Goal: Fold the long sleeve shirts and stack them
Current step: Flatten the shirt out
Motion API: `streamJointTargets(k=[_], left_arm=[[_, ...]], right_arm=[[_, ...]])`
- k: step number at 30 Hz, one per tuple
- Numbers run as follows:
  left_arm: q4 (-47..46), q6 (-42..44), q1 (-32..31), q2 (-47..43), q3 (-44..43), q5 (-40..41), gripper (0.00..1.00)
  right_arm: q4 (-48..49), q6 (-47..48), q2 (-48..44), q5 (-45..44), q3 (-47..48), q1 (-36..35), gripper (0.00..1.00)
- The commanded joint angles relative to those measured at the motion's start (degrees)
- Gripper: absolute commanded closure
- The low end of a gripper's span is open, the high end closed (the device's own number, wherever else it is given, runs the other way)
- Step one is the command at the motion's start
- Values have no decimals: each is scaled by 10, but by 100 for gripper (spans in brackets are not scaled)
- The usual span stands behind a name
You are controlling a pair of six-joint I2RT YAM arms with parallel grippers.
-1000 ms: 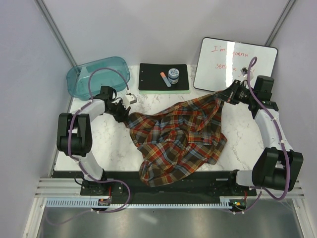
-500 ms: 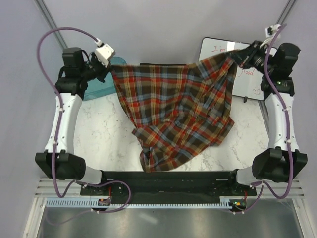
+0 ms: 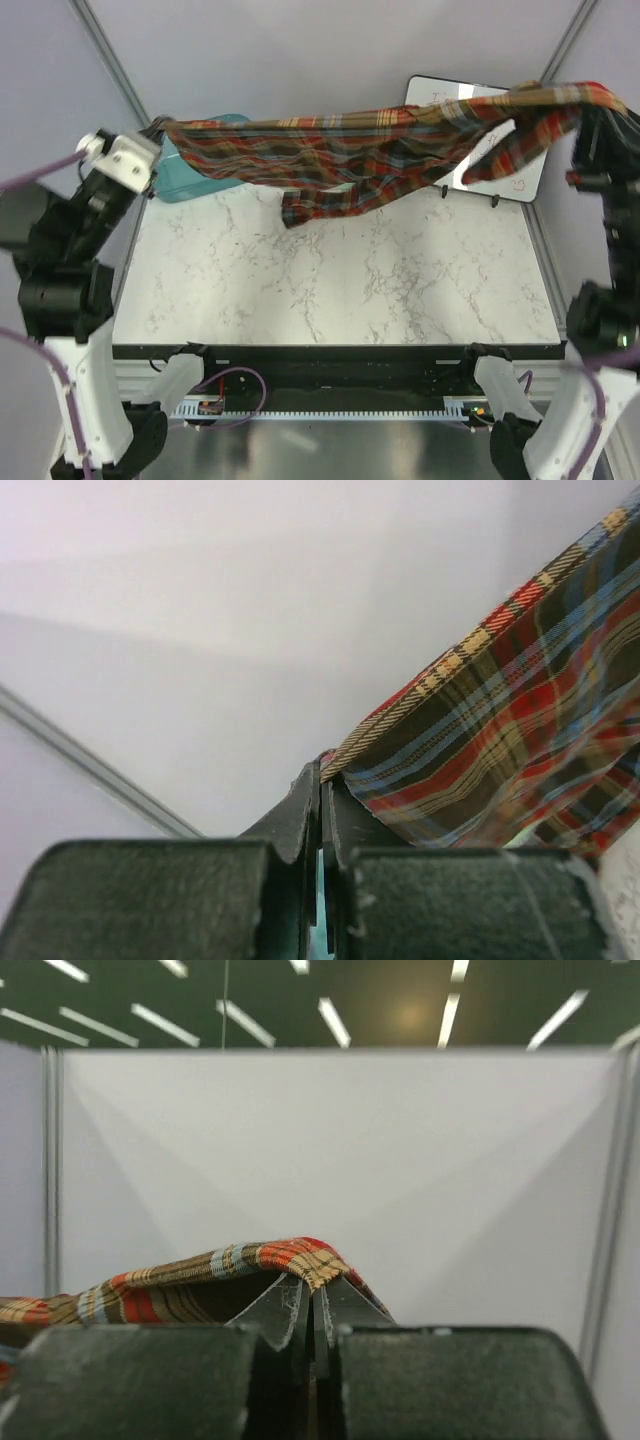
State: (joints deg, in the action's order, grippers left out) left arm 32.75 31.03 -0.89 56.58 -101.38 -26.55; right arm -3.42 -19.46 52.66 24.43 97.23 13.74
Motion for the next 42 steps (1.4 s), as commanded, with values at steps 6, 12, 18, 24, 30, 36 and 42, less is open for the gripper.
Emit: streamJointTargets(k=[6,12,18,24,30,36,42], left_arm=[[-38,-50,4,-89,-126,94,98],[-36,-32,4,-30,-269,156,98],[-45,-34,4,13,-218,144,98],[-75,-16,4,-25,112,40,98],[-165,5,3,3,380,-18,98],[-285,29,3,187,468,-12,98],[-277,68,4,416,345,36,98]], right_arm=[[36,158,-81,-199,167,-5,100],[40,218,6,-194,279,-20,100],[62,196,82,-119,264,-21,100],[106,134,45,50,-20,-22,100],[122,145,50,84,-260,-28,100],[131,209,163,41,-359,-98,100],[139,204,342,-1,-311,-150,100]])
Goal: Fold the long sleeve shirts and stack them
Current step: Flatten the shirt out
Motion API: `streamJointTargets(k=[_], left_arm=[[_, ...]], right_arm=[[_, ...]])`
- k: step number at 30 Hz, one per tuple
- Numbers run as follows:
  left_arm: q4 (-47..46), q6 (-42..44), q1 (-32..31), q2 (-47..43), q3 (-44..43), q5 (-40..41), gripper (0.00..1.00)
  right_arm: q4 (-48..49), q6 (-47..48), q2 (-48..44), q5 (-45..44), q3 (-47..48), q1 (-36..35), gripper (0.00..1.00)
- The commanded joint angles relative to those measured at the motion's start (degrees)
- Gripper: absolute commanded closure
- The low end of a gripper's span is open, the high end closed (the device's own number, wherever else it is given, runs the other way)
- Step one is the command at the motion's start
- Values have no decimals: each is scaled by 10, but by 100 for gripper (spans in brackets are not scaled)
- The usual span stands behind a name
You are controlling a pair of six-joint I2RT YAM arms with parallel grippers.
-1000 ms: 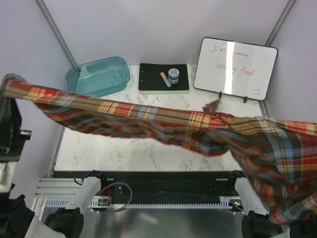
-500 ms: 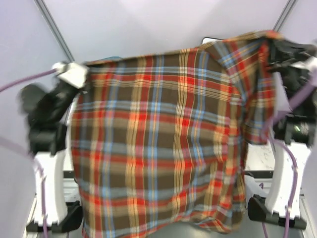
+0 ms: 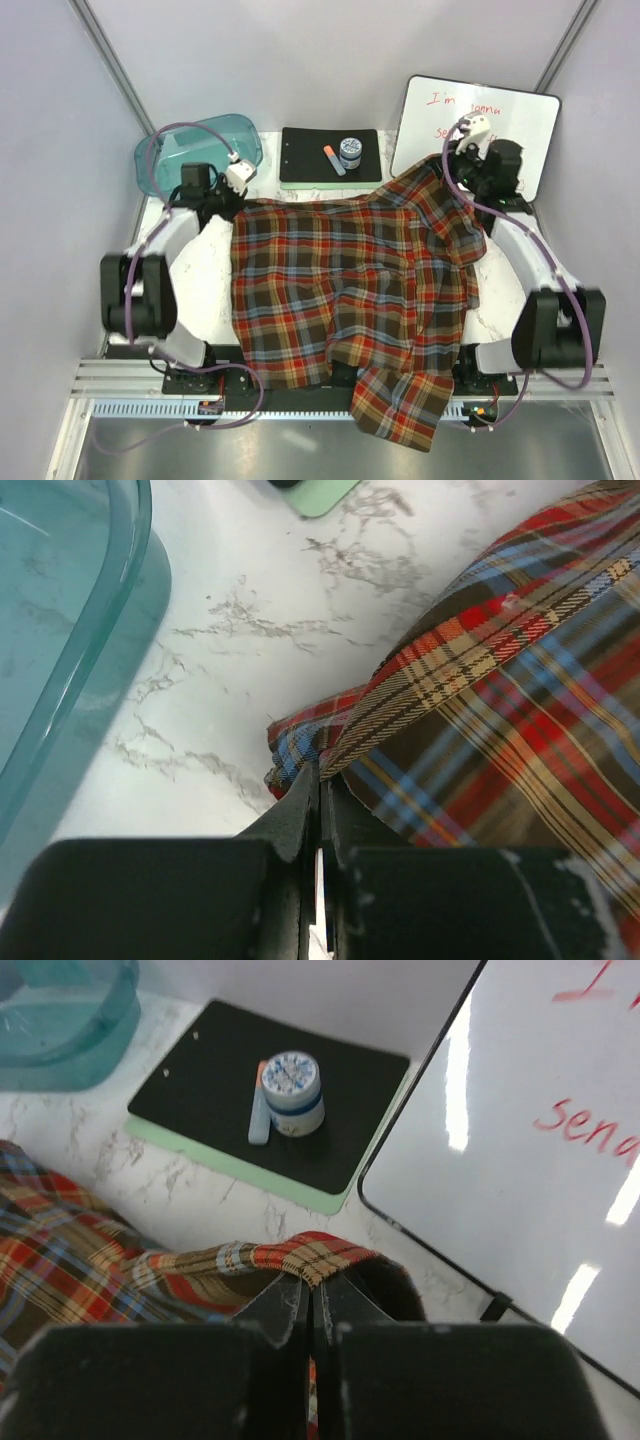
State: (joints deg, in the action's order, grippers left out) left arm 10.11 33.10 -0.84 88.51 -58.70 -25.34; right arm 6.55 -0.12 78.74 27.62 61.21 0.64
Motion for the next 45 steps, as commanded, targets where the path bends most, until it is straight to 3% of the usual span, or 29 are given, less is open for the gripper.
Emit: streamJointTargets(k=[1,5,10,14,16,17,18,19,20,21,24,27,30,34,38,42,45], left_arm=[[-47,51,3,118,-98,28,98],[-27,56,2,177,-170,21,98],[-16,42,1,213,-204,69,98],[-21,42,5,210,-208,108,98],[-16,42,7,210,-218,113,97],[-13,36,6,212,-224,119,92],[-4,32,6,213,-232,135,78],[9,22,7,215,-250,144,72],[21,19,8,214,-254,150,67],[43,16,8,200,-252,143,59],[93,25,8,135,-216,85,51],[165,37,8,68,-166,9,50],[209,64,-14,31,-115,-13,49],[224,81,-50,-25,-28,-12,48],[226,92,-79,-26,18,-5,49],[224,94,-86,0,44,8,53],[221,94,-88,37,45,34,58]], right_arm=[[30,7,124,-31,67,-20,100],[-3,-30,193,-27,137,-21,99],[-34,-71,251,-42,222,-23,99],[-105,-45,273,-6,283,-27,89],[-146,-35,269,-4,312,-27,63],[-172,-24,267,0,325,-21,44],[-248,-3,266,-1,365,-15,31],[-291,24,264,6,385,-9,14],[-337,44,262,27,405,24,9],[-434,94,260,36,442,39,9],[-607,202,234,32,443,92,14],[-685,255,201,-7,339,123,20],[-724,280,186,-19,241,138,25],[-732,270,184,-34,160,145,28],[-707,271,197,-63,103,146,32],[-676,270,230,-60,66,146,49],[-629,258,252,-75,48,146,56]])
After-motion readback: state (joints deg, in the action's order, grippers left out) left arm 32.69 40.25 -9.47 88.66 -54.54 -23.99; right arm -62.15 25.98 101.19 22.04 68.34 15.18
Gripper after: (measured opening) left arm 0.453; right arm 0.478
